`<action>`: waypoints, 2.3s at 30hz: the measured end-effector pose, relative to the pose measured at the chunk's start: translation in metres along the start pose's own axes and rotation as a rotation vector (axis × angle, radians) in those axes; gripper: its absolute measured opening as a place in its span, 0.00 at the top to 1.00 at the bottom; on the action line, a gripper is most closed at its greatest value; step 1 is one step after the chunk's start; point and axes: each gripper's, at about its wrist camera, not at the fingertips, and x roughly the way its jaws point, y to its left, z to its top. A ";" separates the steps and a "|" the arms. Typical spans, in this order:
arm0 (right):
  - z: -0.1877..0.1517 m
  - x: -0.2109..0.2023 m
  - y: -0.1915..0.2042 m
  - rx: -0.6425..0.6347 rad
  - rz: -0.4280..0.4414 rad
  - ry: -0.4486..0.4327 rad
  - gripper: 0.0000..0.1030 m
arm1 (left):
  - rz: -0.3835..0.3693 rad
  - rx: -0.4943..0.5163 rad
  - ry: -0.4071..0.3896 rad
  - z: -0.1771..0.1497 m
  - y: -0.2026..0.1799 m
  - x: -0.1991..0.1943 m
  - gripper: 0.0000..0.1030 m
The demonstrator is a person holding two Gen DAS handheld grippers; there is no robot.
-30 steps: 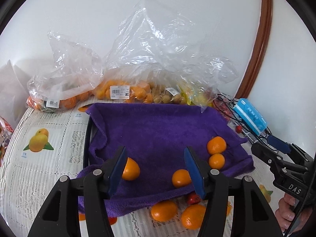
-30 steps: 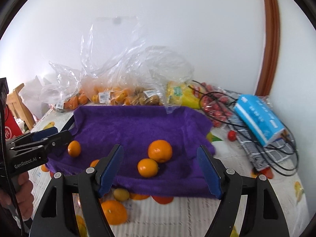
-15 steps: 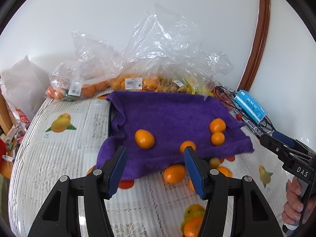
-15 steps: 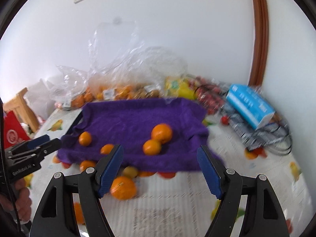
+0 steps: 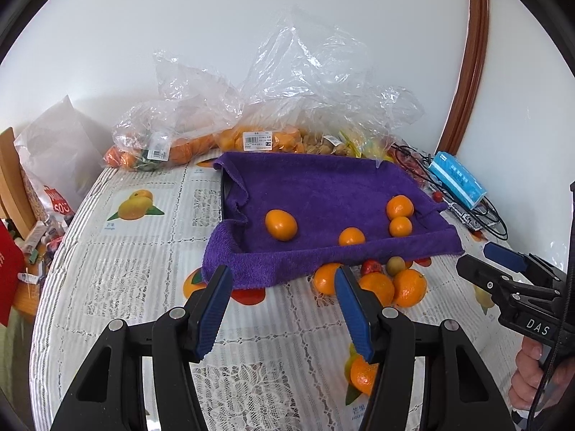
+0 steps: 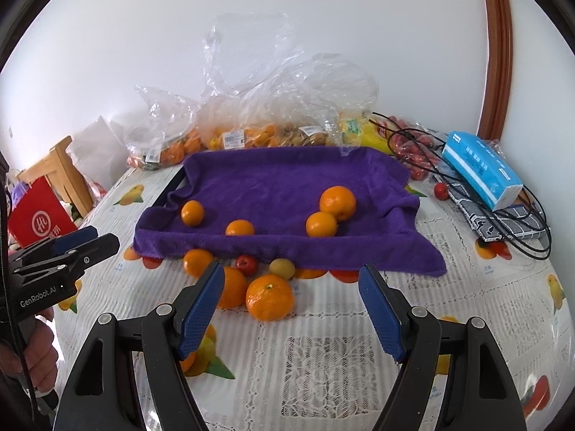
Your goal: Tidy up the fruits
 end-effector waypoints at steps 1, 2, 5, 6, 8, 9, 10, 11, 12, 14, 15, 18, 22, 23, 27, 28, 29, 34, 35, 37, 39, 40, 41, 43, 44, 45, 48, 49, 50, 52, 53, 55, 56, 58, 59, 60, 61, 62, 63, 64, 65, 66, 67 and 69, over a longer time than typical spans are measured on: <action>0.000 0.001 0.000 0.001 0.001 0.002 0.26 | 0.002 0.001 0.001 0.000 0.001 0.000 0.45; -0.001 0.001 0.001 0.001 0.004 0.004 0.26 | 0.000 0.002 0.002 -0.001 0.001 0.001 0.45; -0.004 0.004 0.002 0.008 0.010 0.013 0.26 | -0.002 -0.006 0.006 -0.002 0.005 0.004 0.45; -0.004 0.006 0.002 0.009 0.013 0.017 0.26 | -0.004 -0.013 0.011 -0.003 0.007 0.005 0.45; -0.006 0.008 0.004 0.006 0.013 0.022 0.26 | -0.008 -0.025 0.020 -0.004 0.010 0.008 0.45; -0.007 0.009 0.004 0.004 0.012 0.024 0.26 | -0.007 -0.034 0.024 -0.005 0.012 0.009 0.45; -0.007 0.011 0.005 0.002 0.012 0.026 0.26 | -0.006 -0.037 0.026 -0.005 0.013 0.010 0.45; -0.008 0.012 0.005 0.001 0.013 0.029 0.26 | -0.006 -0.039 0.028 -0.006 0.014 0.011 0.45; -0.008 0.014 0.006 0.000 0.014 0.033 0.26 | -0.005 -0.042 0.031 -0.006 0.015 0.012 0.45; -0.008 0.017 0.006 -0.004 0.015 0.036 0.26 | -0.002 -0.050 0.039 -0.007 0.018 0.015 0.45; -0.008 0.018 0.007 -0.006 0.015 0.036 0.26 | -0.004 -0.054 0.041 -0.006 0.020 0.015 0.45; -0.007 0.022 0.007 -0.006 0.015 0.037 0.26 | -0.011 -0.065 0.049 -0.006 0.024 0.019 0.45; -0.005 0.026 0.006 -0.004 0.011 0.035 0.27 | -0.005 -0.068 0.048 -0.007 0.029 0.023 0.44; -0.004 0.028 0.006 -0.004 0.011 0.036 0.28 | -0.008 -0.073 0.048 -0.007 0.031 0.024 0.44; -0.001 0.035 0.005 0.004 0.016 0.041 0.29 | -0.033 -0.093 0.059 -0.008 0.035 0.030 0.44; -0.001 0.038 0.005 0.005 0.020 0.045 0.32 | -0.037 -0.096 0.059 -0.008 0.035 0.032 0.44; 0.000 0.041 0.005 0.005 0.021 0.051 0.34 | -0.038 -0.098 0.059 -0.008 0.036 0.032 0.44; -0.008 0.051 0.006 -0.007 0.032 0.083 0.40 | -0.051 -0.102 0.066 -0.011 0.036 0.039 0.44; -0.009 0.053 0.006 -0.011 0.034 0.092 0.40 | -0.053 -0.104 0.067 -0.011 0.037 0.040 0.44; -0.014 0.057 0.007 -0.017 0.041 0.109 0.40 | -0.058 -0.111 0.070 -0.011 0.037 0.043 0.44; -0.019 0.062 0.008 -0.023 0.044 0.124 0.41 | -0.065 -0.114 0.075 -0.012 0.036 0.045 0.44; -0.020 0.063 0.008 -0.025 0.043 0.129 0.41 | -0.069 -0.114 0.079 -0.012 0.036 0.045 0.44; -0.022 0.065 0.008 -0.028 0.041 0.133 0.41 | -0.072 -0.112 0.081 -0.012 0.036 0.046 0.44; -0.023 0.070 0.008 -0.032 0.037 0.142 0.42 | -0.077 -0.106 0.085 -0.012 0.034 0.046 0.44; -0.023 0.072 0.008 -0.033 0.038 0.144 0.42 | -0.078 -0.105 0.086 -0.012 0.033 0.046 0.44; -0.024 0.074 0.008 -0.032 0.041 0.145 0.42 | -0.079 -0.103 0.087 -0.012 0.032 0.046 0.44; -0.023 0.080 0.006 -0.032 0.045 0.152 0.42 | -0.093 -0.096 0.094 -0.012 0.027 0.048 0.44; -0.023 0.081 0.006 -0.035 0.048 0.156 0.44 | -0.098 -0.091 0.098 -0.012 0.025 0.048 0.44; -0.023 0.082 0.005 -0.038 0.051 0.154 0.46 | -0.102 -0.087 0.101 -0.011 0.022 0.049 0.44; -0.023 0.083 0.005 -0.044 0.083 0.160 0.57 | -0.105 -0.075 0.108 -0.011 0.015 0.052 0.44; -0.024 0.083 0.005 -0.049 0.081 0.161 0.58 | -0.106 -0.073 0.111 -0.011 0.013 0.053 0.44; -0.025 0.079 0.006 -0.062 0.070 0.151 0.58 | -0.117 -0.070 0.122 -0.010 0.006 0.058 0.44; -0.026 0.077 0.005 -0.070 0.066 0.146 0.58 | -0.124 -0.071 0.127 -0.010 0.004 0.060 0.44; -0.027 0.071 0.000 -0.072 0.061 0.130 0.58 | -0.128 -0.074 0.137 -0.010 -0.001 0.065 0.44; -0.027 0.067 -0.004 -0.069 0.058 0.123 0.58 | -0.129 -0.075 0.141 -0.010 -0.003 0.067 0.44; -0.027 0.064 -0.009 -0.065 0.051 0.115 0.58 | -0.132 -0.075 0.144 -0.009 -0.006 0.069 0.44; -0.027 0.060 -0.014 -0.060 0.041 0.108 0.58 | -0.135 -0.075 0.150 -0.009 -0.009 0.072 0.44; -0.027 0.057 -0.020 -0.054 0.029 0.100 0.58 | -0.137 -0.074 0.156 -0.009 -0.011 0.075 0.45; -0.026 0.055 -0.026 -0.050 0.021 0.094 0.58 | -0.138 -0.074 0.161 -0.008 -0.014 0.077 0.45; -0.026 0.052 -0.032 -0.044 0.009 0.087 0.58 | -0.136 -0.073 0.166 -0.008 -0.017 0.080 0.45; -0.025 0.051 -0.038 -0.038 0.000 0.082 0.58 | -0.133 -0.071 0.170 -0.008 -0.019 0.082 0.45; -0.024 0.049 -0.044 -0.032 -0.012 0.077 0.58 | -0.132 -0.071 0.174 -0.008 -0.020 0.084 0.46; -0.024 0.049 -0.048 -0.030 -0.017 0.076 0.58 | -0.134 -0.074 0.175 -0.008 -0.021 0.086 0.46; -0.022 0.051 -0.054 -0.021 -0.015 0.075 0.58 | -0.135 -0.083 0.180 -0.008 -0.022 0.090 0.46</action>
